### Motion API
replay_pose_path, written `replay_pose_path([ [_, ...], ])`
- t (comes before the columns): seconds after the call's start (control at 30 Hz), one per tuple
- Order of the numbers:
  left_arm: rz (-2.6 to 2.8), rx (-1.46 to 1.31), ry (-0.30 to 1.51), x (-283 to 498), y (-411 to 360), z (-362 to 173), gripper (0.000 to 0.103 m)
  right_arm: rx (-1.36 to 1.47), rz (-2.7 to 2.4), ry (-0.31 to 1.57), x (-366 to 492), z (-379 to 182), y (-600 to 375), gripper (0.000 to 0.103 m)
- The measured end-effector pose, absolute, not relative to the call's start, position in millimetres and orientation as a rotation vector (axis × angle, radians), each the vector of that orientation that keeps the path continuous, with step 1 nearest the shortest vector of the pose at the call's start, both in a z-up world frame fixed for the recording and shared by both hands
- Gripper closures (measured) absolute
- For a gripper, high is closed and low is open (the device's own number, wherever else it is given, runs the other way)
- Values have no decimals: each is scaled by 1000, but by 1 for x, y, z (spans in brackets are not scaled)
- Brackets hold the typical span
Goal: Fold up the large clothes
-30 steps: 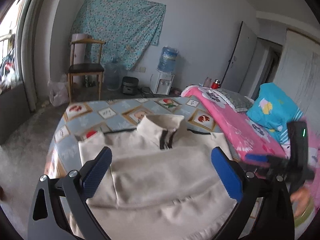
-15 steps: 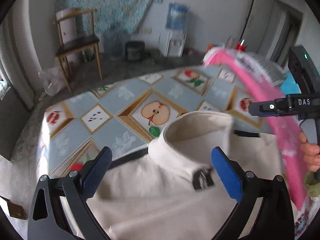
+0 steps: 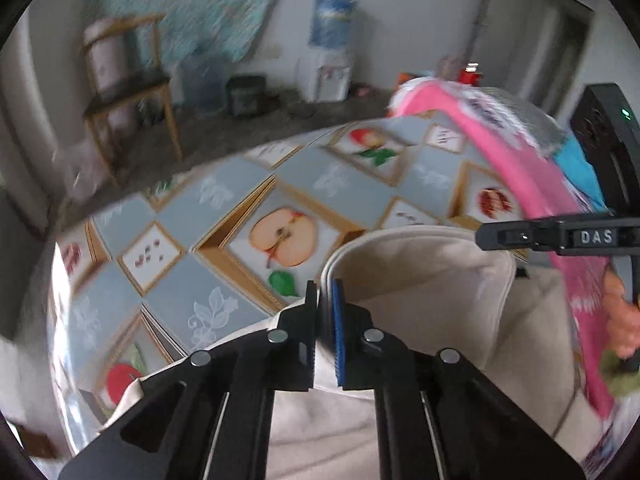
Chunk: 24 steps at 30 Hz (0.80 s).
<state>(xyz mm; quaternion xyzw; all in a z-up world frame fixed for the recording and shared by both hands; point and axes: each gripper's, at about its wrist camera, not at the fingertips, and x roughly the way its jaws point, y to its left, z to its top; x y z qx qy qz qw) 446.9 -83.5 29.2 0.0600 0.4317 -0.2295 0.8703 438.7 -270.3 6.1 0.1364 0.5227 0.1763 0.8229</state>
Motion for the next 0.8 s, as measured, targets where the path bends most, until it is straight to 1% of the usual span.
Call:
replay_pose_path([
  [0.13,-556,180,849,409,-80,44,97,296,426,1099,403,18,-275,98],
  [0.27,-616,244,842,368,-72,41,96,272,444,1131,366,10,-274,98],
  [0.33,-641,284,868,350,-70,28,96,220,436,1173,349,-4,-267,98],
  [0.47,-641,358,949,331,-71,-3,93,109,408,1264,329,-34,-256,93],
  [0.53,-650,322,986,327,-66,-11,91,90,402,1252,322,-29,-256,84],
  [0.57,-658,289,993,325,-62,-10,89,102,413,1229,319,-19,-259,72],
  [0.6,-666,259,991,323,-57,-8,84,117,428,1196,316,-8,-261,62],
  [0.63,-676,234,987,322,-54,-6,81,124,444,1157,315,3,-262,60],
  [0.67,-702,188,979,320,-48,-2,75,124,452,1128,313,11,-263,60],
  [0.7,-714,164,972,317,-44,0,74,131,459,1087,313,22,-263,60],
  [0.8,-715,110,965,318,-37,5,73,189,478,1041,327,31,-261,60],
])
